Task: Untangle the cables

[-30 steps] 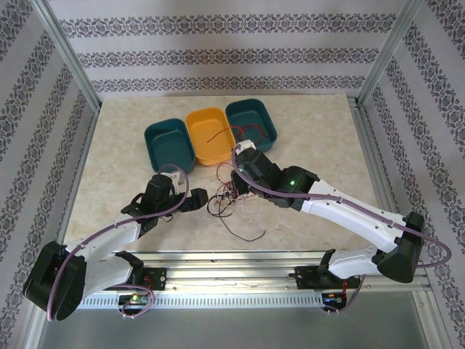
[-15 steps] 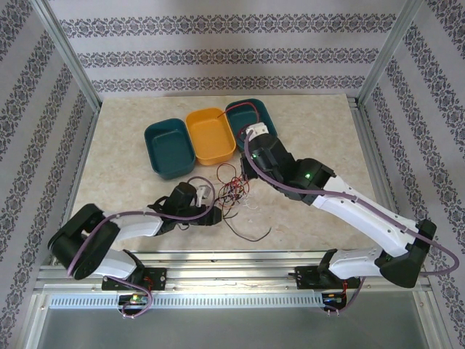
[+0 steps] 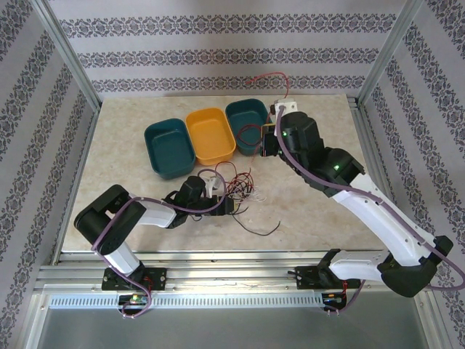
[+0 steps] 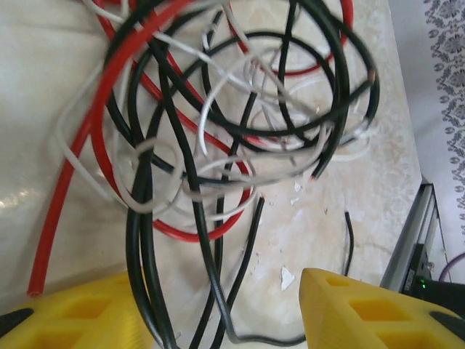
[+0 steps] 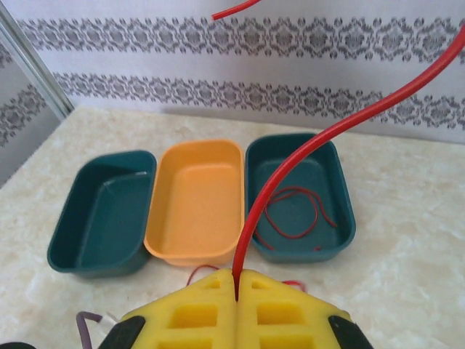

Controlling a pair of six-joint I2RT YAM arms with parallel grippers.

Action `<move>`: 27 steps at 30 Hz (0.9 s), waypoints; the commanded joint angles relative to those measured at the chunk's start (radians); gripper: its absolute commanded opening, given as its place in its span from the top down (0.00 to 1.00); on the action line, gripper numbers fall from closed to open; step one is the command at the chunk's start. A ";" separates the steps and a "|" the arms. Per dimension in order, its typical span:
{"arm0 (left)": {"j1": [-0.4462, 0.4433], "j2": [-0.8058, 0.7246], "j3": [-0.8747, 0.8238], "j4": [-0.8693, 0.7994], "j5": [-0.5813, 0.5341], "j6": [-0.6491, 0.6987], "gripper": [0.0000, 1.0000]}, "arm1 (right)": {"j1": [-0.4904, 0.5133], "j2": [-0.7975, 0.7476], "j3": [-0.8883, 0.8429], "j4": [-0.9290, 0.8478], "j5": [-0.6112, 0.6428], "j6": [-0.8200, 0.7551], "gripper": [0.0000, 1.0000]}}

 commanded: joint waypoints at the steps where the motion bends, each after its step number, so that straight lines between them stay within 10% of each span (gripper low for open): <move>1: -0.013 -0.064 0.019 -0.036 -0.086 0.013 0.45 | -0.014 -0.009 0.069 0.026 -0.021 -0.050 1.00; 12: -0.012 -0.377 -0.023 -0.328 -0.311 0.065 0.00 | -0.085 0.082 0.195 0.107 -0.051 -0.127 1.00; 27: -0.008 -0.895 -0.090 -0.743 -0.613 0.078 0.01 | -0.310 0.446 0.429 0.156 -0.284 -0.091 1.00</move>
